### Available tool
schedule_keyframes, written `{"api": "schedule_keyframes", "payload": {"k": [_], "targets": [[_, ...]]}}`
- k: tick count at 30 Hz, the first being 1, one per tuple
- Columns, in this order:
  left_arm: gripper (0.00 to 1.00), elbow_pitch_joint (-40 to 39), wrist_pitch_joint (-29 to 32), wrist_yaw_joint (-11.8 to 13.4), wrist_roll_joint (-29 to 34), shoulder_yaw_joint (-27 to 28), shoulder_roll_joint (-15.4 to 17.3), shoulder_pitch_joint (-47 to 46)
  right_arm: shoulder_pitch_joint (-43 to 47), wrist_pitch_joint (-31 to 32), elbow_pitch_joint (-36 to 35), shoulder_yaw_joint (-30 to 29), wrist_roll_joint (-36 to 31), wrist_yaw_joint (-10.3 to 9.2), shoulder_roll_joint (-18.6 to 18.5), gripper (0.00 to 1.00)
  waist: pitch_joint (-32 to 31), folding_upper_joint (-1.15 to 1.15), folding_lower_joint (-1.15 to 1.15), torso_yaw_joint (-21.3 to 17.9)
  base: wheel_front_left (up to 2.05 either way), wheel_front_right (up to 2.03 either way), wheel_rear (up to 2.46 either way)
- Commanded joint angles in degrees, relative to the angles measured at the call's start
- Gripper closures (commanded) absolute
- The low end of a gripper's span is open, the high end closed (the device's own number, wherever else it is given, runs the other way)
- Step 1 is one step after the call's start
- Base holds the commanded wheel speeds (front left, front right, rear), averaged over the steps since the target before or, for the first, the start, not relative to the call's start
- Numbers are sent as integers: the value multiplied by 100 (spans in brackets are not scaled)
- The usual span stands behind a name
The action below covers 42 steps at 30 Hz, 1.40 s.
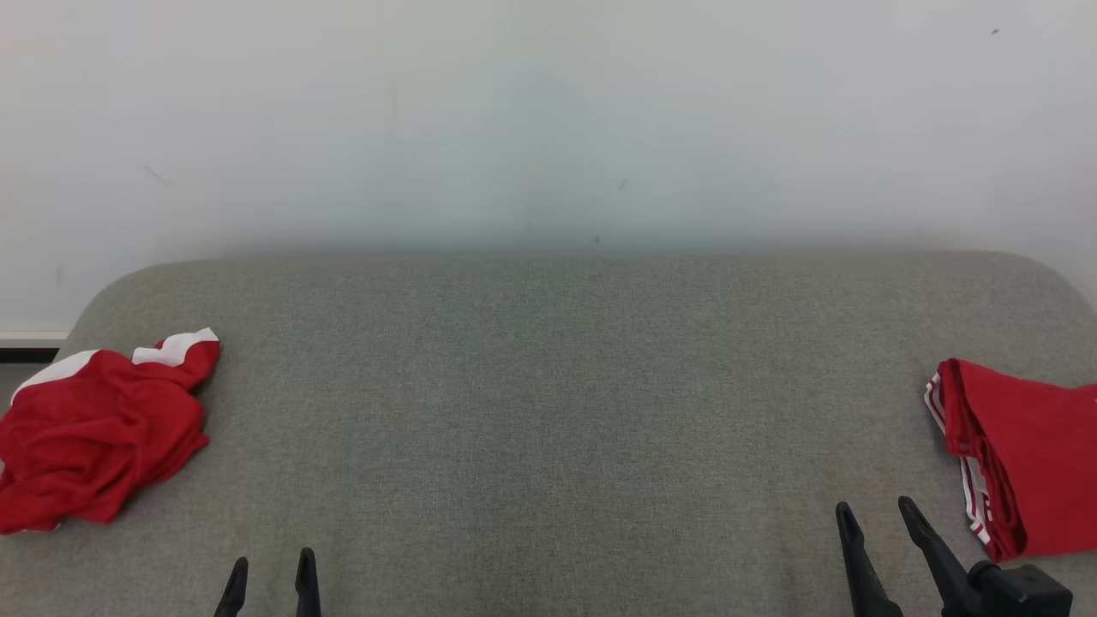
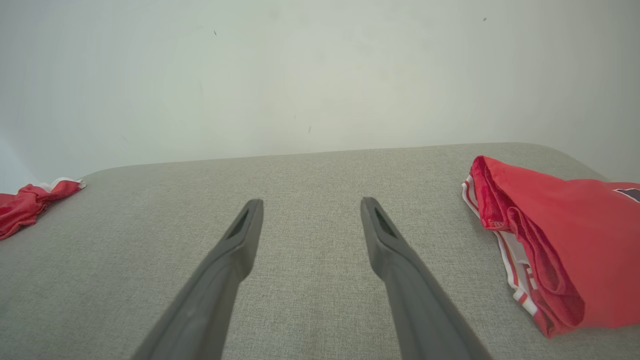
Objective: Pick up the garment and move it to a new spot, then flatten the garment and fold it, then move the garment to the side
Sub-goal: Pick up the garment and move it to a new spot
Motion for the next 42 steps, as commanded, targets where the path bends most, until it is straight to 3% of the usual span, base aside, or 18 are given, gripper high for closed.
{"api": "schedule_keyframes", "payload": {"k": [1, 14, 23, 38, 42], "targets": [[0, 4, -15, -8, -72, -11, -9, 38, 50, -21, -10, 13, -20, -15, -43, 0, 13, 0, 0, -4, 0, 0, 0], [0, -39, -15, -10, -81, -30, -10, 77, 50, -21, 10, -58, -55, -15, 11, 0, 53, 0, 0, 94, 0, 0, 0], [0, -111, -15, 5, -60, 31, -7, 117, 117, -12, 8, -28, -57, -15, 69, 0, 45, 0, 0, 604, 0, 0, 0], [0, -134, -15, -2, 176, 240, -8, 309, 96, -140, 148, 191, -11, -15, 247, 0, -37, 0, 0, 2490, 0, 0, 0], [0, -279, -15, 0, 70, 436, -9, 432, -176, -82, 195, 455, -5, -15, 209, 0, 110, 0, 0, 2655, 0, 0, 0]]}}
